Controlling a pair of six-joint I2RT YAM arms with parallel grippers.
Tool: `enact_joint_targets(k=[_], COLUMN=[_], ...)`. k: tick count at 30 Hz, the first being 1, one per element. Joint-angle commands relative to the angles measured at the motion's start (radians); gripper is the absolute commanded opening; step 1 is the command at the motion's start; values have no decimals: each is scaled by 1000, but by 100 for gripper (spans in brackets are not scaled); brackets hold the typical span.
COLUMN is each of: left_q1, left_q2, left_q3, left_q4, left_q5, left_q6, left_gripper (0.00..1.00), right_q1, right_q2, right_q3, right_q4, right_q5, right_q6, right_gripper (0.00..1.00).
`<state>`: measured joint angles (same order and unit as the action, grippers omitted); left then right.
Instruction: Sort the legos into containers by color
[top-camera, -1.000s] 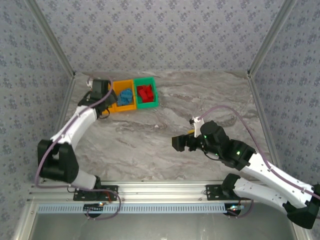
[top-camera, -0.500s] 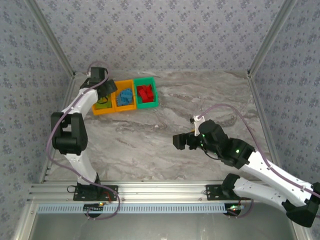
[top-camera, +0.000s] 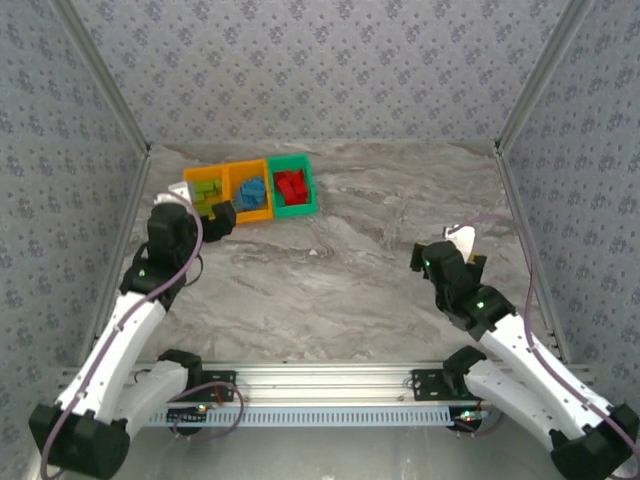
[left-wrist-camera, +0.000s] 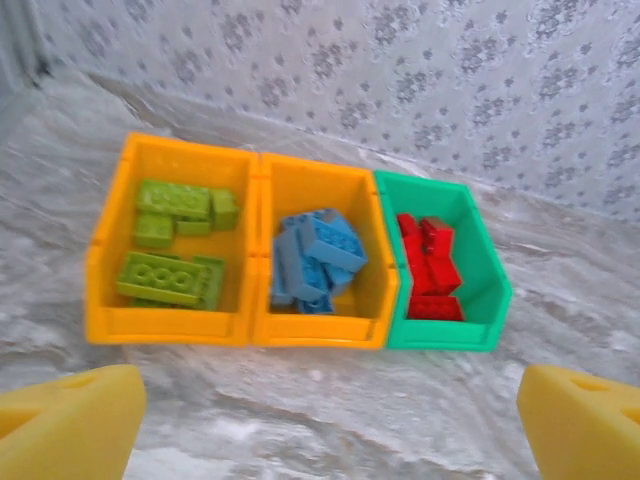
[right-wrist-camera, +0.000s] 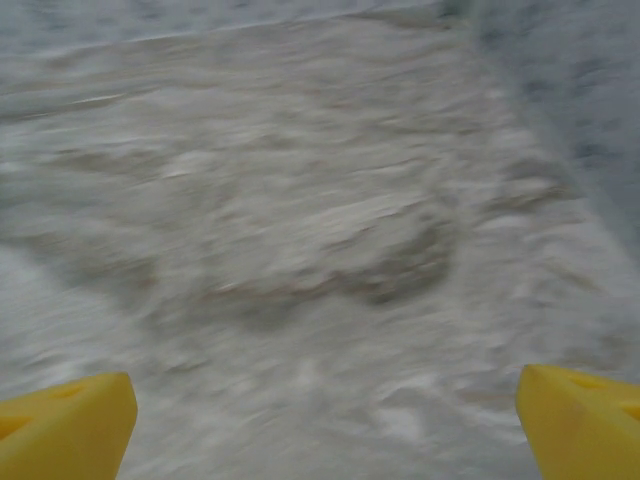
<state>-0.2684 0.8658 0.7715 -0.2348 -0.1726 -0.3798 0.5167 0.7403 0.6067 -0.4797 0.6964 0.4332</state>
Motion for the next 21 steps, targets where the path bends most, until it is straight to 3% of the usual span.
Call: enact_joint_targets(k=[1,7,14,15,16,17,18,19,21], left_q1=[5,13,86,96,104,111,116,119,133], left_q2=[-24,-9,59,73,86,95,104,114,136], left_q3=[-123,-314,-417,-422,-427,-430,-435,-444,-465], left_q4=[76,296,508,527,543,553,564,587,661], left_q5=[-112,-297,-260,-254,-241,-227,-215,-206,-169], left_q6=[136,285,299,291,288,289,291,292,299], left_gripper=[99,99,99,99,99,99,99,99,99], right_q1=[-119,-395,-490,-505,-509,-498,-515,-523,-526], right_q2=[50,335,667,764,824,790,759,795,771], right_q3=[-103,-245,-198,-219,-269,-279,-271,-276,-229], right_q4=[263,731,1120,1261,1451,1430,1350,1422,1293], right_q5=[114,-149,-382,-469,-473,-436,-491,-505,-509], right_q6=[-183,-271,-371,-425,-440,-430,-416,-426,-419], right_gripper=[100,100,100,100,98,100,100,100,100])
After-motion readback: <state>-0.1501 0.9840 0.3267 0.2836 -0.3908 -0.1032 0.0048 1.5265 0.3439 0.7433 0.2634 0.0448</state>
